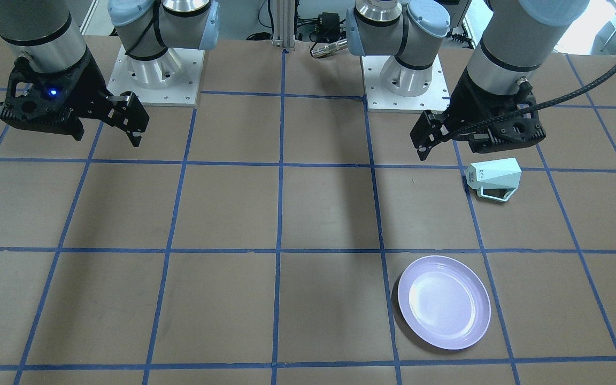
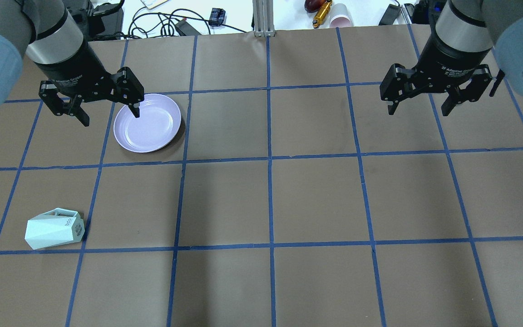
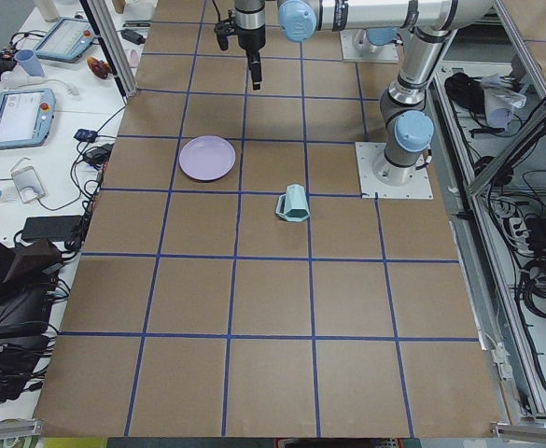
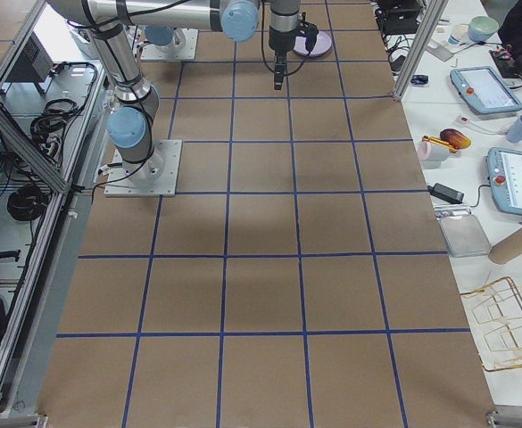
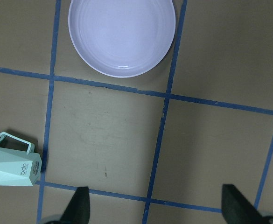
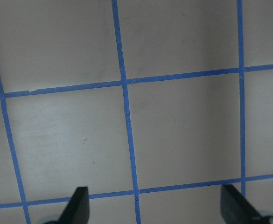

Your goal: Flip cup and place on plate

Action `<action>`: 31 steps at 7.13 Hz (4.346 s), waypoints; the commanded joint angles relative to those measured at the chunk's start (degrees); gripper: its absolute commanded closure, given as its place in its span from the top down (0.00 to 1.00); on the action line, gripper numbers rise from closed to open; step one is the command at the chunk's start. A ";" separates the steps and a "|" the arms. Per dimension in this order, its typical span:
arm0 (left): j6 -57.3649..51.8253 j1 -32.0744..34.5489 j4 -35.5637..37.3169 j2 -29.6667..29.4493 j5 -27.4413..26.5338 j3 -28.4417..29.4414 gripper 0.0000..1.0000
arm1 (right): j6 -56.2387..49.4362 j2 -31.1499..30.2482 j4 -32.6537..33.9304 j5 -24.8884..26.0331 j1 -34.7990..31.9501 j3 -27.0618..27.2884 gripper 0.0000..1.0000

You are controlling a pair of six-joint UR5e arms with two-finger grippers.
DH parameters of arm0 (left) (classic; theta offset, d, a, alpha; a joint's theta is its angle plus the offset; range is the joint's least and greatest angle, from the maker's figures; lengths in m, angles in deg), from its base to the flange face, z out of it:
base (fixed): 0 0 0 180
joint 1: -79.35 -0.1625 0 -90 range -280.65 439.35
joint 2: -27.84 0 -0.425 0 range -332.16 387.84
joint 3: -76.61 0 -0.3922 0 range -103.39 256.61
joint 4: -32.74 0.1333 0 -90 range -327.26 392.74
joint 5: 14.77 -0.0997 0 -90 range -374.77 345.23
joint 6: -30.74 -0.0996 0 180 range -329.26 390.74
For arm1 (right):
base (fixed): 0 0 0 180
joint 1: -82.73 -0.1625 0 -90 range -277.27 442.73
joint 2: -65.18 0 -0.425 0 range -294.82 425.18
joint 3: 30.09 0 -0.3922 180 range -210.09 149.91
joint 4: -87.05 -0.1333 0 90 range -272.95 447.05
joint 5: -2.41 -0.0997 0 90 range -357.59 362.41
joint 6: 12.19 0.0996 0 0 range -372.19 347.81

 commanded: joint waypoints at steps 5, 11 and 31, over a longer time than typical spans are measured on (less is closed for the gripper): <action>-0.09 -0.13 0.39 0.92 0.65 -1.24 1.00 | 0.00 -0.04 0.00 0.00 0.00 0.00 1.00; -6.24 -1.01 0.39 0.83 0.91 -0.98 1.00 | 0.00 -0.04 0.00 0.00 0.00 0.00 1.00; -49.57 -48.65 0.13 -11.37 14.18 -12.21 1.00 | 0.00 -0.04 0.00 0.09 0.00 0.00 1.00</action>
